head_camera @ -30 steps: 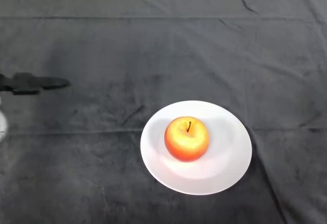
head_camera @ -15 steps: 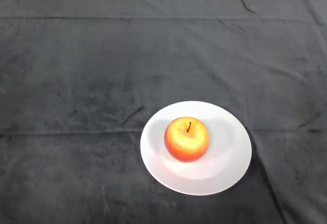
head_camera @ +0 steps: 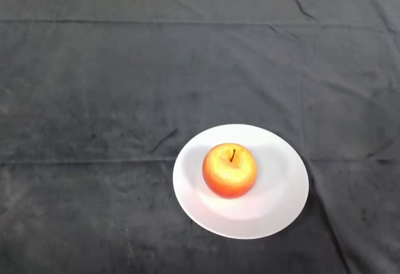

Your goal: Move the apple to the plate

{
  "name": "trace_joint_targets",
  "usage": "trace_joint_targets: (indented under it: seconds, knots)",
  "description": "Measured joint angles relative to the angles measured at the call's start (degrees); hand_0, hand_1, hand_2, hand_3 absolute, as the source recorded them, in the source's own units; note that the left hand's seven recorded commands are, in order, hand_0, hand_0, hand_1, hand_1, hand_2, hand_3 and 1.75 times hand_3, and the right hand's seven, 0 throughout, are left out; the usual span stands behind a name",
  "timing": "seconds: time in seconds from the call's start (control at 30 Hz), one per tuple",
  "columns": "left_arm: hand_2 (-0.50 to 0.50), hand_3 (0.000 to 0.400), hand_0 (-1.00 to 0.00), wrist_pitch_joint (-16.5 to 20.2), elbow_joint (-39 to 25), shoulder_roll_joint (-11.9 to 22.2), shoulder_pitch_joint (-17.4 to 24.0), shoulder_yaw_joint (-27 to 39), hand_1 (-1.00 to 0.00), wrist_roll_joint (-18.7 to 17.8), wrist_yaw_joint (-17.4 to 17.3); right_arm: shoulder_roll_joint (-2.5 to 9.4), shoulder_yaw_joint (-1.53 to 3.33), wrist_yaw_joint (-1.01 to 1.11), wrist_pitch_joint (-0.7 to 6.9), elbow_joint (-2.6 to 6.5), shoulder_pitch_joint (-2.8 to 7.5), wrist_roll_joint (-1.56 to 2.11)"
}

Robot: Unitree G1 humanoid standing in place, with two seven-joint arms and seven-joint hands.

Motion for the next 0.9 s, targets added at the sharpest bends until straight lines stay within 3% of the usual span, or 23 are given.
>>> trace_joint_targets:
  seconds: [0.4,0.9]
  knots:
    - [0.0,0.0,0.0,-2.0,5.0,0.2,-0.3,3.9,0.0,-2.2,2.5,0.0,0.0,0.0,0.0,0.0,0.0,0.0]
    - [0.0,0.0,0.0,-2.8,8.1,0.2,-1.2,5.9,0.0,-2.3,2.9,0.0,0.0,0.0,0.0,0.01,0.0,0.0]
